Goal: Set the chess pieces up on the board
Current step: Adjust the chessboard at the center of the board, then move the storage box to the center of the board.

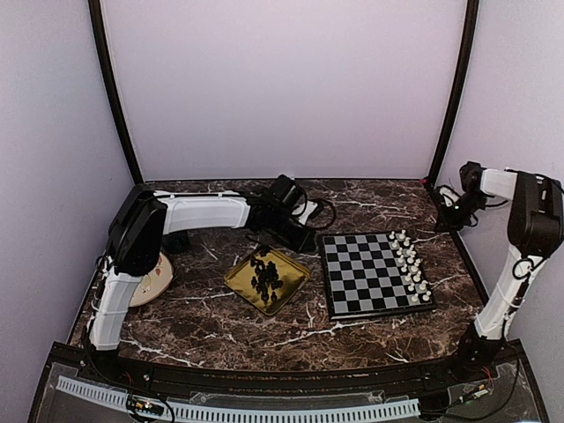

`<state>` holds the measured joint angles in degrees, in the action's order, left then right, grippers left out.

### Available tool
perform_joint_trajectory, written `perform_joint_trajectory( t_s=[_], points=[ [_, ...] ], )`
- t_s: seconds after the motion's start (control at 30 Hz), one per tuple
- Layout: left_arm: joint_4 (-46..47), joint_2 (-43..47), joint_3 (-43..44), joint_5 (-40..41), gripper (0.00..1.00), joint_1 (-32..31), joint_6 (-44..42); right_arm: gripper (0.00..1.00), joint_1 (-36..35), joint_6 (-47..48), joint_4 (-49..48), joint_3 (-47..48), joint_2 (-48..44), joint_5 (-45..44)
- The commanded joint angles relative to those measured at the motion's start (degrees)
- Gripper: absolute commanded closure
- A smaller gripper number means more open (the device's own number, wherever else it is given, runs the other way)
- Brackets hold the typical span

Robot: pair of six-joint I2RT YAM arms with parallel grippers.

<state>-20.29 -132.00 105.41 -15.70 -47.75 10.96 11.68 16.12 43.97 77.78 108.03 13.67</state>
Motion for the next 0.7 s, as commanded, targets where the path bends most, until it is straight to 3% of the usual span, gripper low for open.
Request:
perform_joint_trajectory(
  t_s=[0.0,0.03,0.07,0.13,0.2,0.23,0.43,0.57,0.67],
  points=[
    [-1.38,11.29,0.22,1.69,0.98,0.11,-3.47,0.77,-0.59,-0.49,0.75,5.17,-11.34,5.25],
    [-1.52,13.04,-0.97,2.29,0.95,0.25,-4.02,0.71,-0.98,-0.88,-0.21,5.19,-13.63,7.38],
    [-1.63,14.81,-2.21,2.60,0.88,0.39,-4.76,0.59,-1.68,-1.40,-1.45,4.88,-15.71,9.39],
    [-1.91,18.39,-4.86,2.93,0.60,0.82,-6.19,0.04,-3.91,-3.17,-4.99,2.99,-20.52,12.09],
    [-2.22,22.10,-7.65,4.19,0.09,1.13,-7.61,0.00,-7.42,-7.27,-8.64,0.14,-24.04,13.55],
    [-2.70,24.03,-9.01,5.54,0.02,1.26,-7.84,0.00,-9.00,-7.44,-10.07,-1.00,-25.06,16.26],
    [-10.87,30.66,-15.24,22.84,0.01,1.69,-8.07,0.00,-16.06,0.92,-9.87,-0.30,-25.81,19.67],
    [-2.68,36.79,-27.94,28.69,0.01,2.47,-8.03,0.00,-16.12,-1.41,-17.77,-4.69,-26.84,24.78],
    [2.39,41.28,-34.57,28.74,0.01,4.25,-6.08,0.00,-16.77,0.03,-16.55,-4.37,-26.01,27.73]
  ],
)
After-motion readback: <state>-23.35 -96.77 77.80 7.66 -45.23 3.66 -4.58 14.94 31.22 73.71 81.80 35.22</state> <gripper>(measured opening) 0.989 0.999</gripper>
